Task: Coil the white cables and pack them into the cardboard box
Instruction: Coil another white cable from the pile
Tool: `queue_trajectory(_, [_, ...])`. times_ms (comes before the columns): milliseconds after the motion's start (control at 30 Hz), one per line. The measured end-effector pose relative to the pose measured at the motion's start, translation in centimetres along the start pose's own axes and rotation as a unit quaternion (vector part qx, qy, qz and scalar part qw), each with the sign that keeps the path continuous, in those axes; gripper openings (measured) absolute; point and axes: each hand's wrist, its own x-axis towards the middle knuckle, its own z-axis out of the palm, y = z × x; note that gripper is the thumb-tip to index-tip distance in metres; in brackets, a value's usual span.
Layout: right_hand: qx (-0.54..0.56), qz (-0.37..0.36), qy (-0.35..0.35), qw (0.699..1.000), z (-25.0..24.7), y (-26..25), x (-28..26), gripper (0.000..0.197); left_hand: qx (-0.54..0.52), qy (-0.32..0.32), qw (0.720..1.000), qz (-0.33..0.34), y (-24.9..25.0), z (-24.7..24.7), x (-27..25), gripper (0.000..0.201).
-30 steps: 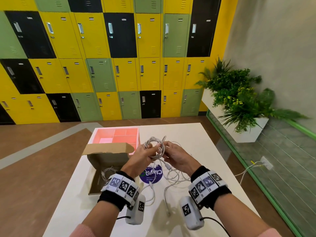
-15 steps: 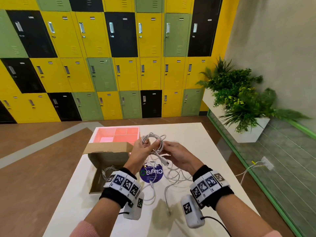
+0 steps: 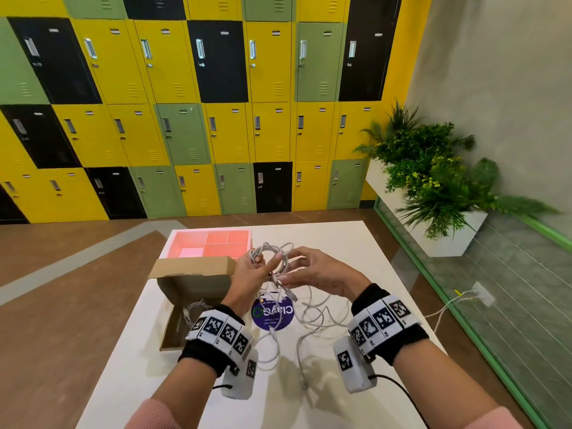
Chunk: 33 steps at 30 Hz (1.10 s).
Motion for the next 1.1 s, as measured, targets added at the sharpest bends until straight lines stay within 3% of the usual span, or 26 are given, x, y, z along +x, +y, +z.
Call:
queue_trajectory(100, [-0.081,-0.005,0.02,0.996,0.7,-0.1,0.1,0.063,-0.005,0.013,1.0,0.0,-0.2,-0.2,0.3,0.043])
queue_trajectory(267, [-0.091,-0.017,0.049,0.995,1.5,0.1,0.3,0.063,0.007,0.015,1.0,-0.005,-0.4,-0.2,0.3,0.031])
queue_trajectory(400, [-0.094,0.045,0.009,0.995,1.0,-0.2,0.0,0.075,-0.005,0.054,0.999,-0.005,-0.4,-1.2,0.5,0.059])
queue_trajectory(467, [-0.101,0.067,-0.027,0.992,0.5,-0.4,-0.2,0.077,-0.021,0.085,0.996,-0.002,-0.5,-1.8,0.7,0.057])
queue_trajectory(633, [-0.22,0.056,-0.151,0.962,-0.4,-0.8,-0.7,0.055,-0.011,0.116,0.993,0.001,-0.5,-2.5,0.9,0.033])
queue_trajectory(767, [-0.267,0.011,-0.211,0.94,-0.2,-1.5,-1.1,0.036,-0.023,0.123,0.992,0.003,-0.2,-2.9,1.1,0.044])
queue_trajectory(967, [-0.311,-0.001,-0.211,0.927,0.1,-0.7,-0.7,0.027,-0.016,0.119,0.993,0.019,-0.2,-2.0,0.8,0.05])
queue_trajectory(1100, [-0.27,-0.002,-0.164,0.949,0.8,1.1,-0.2,0.034,-0.024,0.129,0.991,0.012,0.0,-2.1,1.2,0.056])
